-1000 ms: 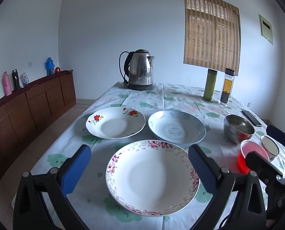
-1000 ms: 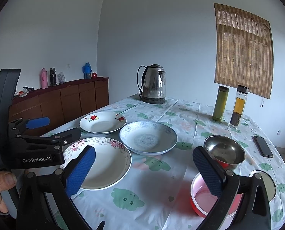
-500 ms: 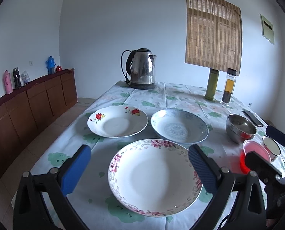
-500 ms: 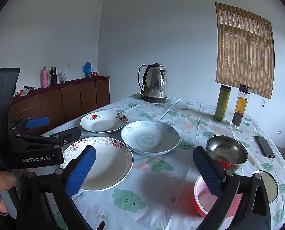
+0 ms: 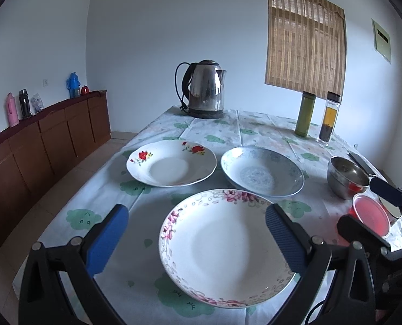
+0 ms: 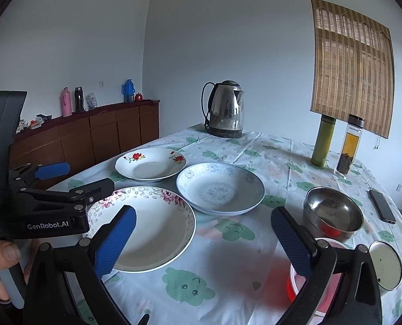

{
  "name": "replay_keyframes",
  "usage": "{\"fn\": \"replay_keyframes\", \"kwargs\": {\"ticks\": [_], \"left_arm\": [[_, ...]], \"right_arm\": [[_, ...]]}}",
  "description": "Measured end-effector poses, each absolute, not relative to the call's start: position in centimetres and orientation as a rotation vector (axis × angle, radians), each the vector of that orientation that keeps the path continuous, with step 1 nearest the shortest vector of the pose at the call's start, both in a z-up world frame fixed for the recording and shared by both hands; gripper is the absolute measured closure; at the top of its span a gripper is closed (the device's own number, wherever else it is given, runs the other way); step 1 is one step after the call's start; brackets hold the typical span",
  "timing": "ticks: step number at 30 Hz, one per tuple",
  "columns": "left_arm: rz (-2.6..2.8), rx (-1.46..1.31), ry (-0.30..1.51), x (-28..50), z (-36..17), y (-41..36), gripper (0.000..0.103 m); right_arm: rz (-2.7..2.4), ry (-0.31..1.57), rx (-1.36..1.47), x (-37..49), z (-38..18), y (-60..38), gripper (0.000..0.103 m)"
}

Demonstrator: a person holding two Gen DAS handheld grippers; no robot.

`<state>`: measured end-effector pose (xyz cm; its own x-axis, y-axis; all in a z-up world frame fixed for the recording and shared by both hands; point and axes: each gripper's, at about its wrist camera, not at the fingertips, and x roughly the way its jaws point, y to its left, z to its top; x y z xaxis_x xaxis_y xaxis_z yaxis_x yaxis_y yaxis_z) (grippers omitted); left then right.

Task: Organize plates and bowls
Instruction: 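Close the left gripper on the pink-floral bowl rim while the right gripper grips it too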

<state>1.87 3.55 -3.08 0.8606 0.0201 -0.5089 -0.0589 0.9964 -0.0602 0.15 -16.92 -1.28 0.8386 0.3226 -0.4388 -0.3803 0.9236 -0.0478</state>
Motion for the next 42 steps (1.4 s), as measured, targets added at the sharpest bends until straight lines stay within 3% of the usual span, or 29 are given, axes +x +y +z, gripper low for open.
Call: {"fn": "replay_keyframes", "kwargs": {"ticks": [9,12,15,20,24,28,32,34,42], "left_arm": [[0.049,-0.093,0.587,3.3,-5.3,4.8,0.004],[0.041,-0.101,0.619,3.9,-6.3,5.1,0.013],[0.037,-0.105,0.653,4.5,-7.3,5.4,0.022],[0.025,-0.137,0.710,5.2,-8.6,6.0,0.042],[0.021,-0.138,0.740,5.5,-9.1,6.0,0.050],[0.019,-0.135,0.769,5.9,-9.4,5.8,0.063],[0.016,-0.136,0.789,6.1,-9.5,5.7,0.065],[0.018,-0.131,0.795,6.2,-9.6,5.7,0.065],[0.016,-0.122,0.835,6.7,-10.0,5.6,0.065]], "right_arm": [[0.392,0.504,-0.133,2.3,-2.9,-16.0,0.017],[0.392,0.526,-0.138,3.1,-3.5,-15.6,0.018],[0.395,0.563,-0.144,4.0,-4.0,-15.3,0.029],[0.406,0.635,-0.149,5.6,-5.2,-14.6,0.038],[0.413,0.698,-0.150,6.8,-6.2,-14.1,0.050],[0.413,0.747,-0.165,7.7,-7.2,-13.6,0.053],[0.422,0.793,-0.162,8.4,-8.2,-13.6,0.054],[0.429,0.801,-0.162,8.5,-8.3,-13.5,0.060],[0.451,0.845,-0.161,9.1,-8.9,-13.3,0.061]]}}
